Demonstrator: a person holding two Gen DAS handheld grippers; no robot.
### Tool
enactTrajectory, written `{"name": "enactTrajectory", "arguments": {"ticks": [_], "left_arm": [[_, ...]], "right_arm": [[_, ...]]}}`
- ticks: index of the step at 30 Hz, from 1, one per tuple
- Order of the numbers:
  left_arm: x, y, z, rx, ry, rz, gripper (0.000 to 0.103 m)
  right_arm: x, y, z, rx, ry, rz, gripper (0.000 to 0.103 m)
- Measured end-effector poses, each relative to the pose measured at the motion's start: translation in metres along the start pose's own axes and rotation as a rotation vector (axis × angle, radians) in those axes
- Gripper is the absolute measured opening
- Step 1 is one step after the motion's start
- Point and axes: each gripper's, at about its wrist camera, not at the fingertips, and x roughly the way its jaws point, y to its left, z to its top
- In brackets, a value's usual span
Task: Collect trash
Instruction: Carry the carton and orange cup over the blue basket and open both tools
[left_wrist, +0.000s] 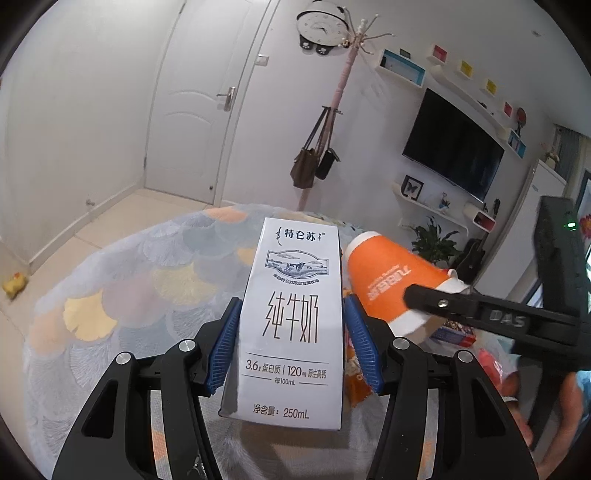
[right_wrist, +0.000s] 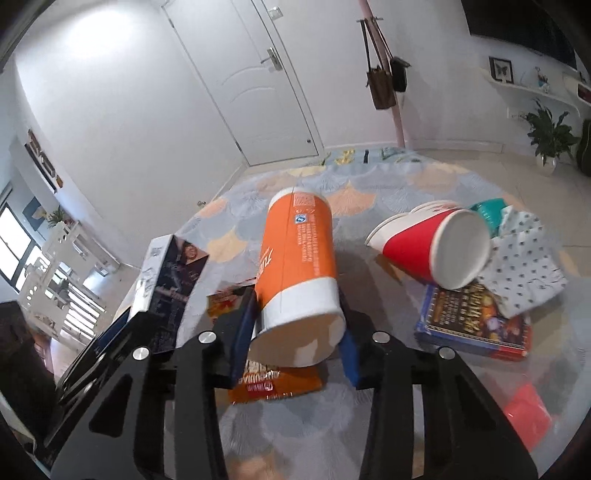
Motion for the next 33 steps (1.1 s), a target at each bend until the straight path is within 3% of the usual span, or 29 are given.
{"name": "enactTrajectory", "arguments": {"ticks": [8, 13, 20, 28, 33], "left_arm": [[-0.020, -0.028, 0.013, -0.006, -0.051, -0.108, 0.054], [-0.029, -0.074, 0.025, 0.041, -0.083, -0.171, 0.054], [-0.027, -0.140, 0.029, 0.082, -0.095, -0.261, 0.054], [-0.009, -0.228, 0.018, 0.164, -0.058, -0.357, 0.054], [0.018, -0.286, -0.003, 0.211, 0.022, -0.425, 0.054]], "right_arm": [[-0.067, -0.008, -0.003, -0.028, -0.122, -0.032, 0.037], [-0.115, -0.032, -0.007, 0.008, -0.203, -0.063, 0.037], [-0.183, -0.082, -0.014, 0.062, -0.311, -0.182, 0.037], [-0.242, -0.148, -0.034, 0.127, -0.369, -0.338, 0.037], [-0.259, -0.201, -0.057, 0.203, -0.355, -0.411, 0.037]]}}
